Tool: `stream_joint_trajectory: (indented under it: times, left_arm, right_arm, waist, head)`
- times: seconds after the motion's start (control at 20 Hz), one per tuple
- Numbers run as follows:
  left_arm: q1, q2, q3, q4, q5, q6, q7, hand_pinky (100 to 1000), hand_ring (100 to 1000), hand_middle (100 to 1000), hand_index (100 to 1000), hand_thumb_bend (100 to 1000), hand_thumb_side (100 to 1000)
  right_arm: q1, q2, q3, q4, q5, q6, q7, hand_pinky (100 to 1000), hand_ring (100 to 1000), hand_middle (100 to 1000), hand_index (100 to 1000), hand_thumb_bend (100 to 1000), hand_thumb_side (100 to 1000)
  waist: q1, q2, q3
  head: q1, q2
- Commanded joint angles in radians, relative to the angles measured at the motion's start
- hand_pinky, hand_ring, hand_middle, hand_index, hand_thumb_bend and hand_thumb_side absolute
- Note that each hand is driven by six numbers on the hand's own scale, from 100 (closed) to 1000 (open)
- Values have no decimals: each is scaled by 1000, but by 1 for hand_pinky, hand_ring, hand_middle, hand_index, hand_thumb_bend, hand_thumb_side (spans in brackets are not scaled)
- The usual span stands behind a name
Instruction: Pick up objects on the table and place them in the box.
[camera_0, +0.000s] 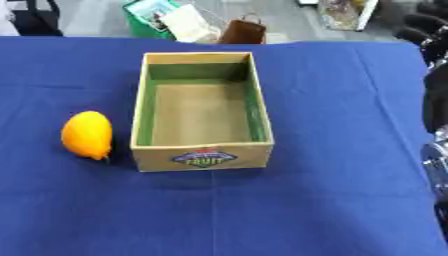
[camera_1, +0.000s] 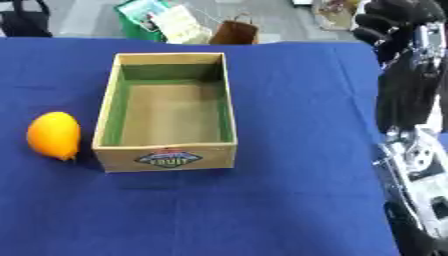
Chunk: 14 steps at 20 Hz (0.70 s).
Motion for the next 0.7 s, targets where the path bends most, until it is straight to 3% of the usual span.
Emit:
stream_joint_trajectory:
  times: [0.05, 0.25, 0.7]
  left_arm:
    - [-27, 12, -18, 1, -10, -7, -56, 738, 797, 801, 955, 569, 883]
    - [-44, -1, -45, -9, -4, -10, -127, 742, 801, 806, 956, 617, 898]
    - [-98, -50, -92, -17, -45, 27, -166, 747, 804, 821, 962, 589, 896]
  right_arm:
    - [-5, -23, -3, -14, 4, 2, 2, 772, 760, 705, 796, 100, 1000]
    - [-5, -22, -2, -14, 3, 3, 4, 772, 761, 705, 795, 100, 1000]
    - [-7, -20, 3, -14, 1, 4, 10, 772, 760, 703, 795, 100, 1000]
  waist:
    - [5, -20, -3]
    - [6, -19, -5]
    - [7, -20, -9]
  head:
    - [8, -16]
    - [15, -20]
    - [25, -16]
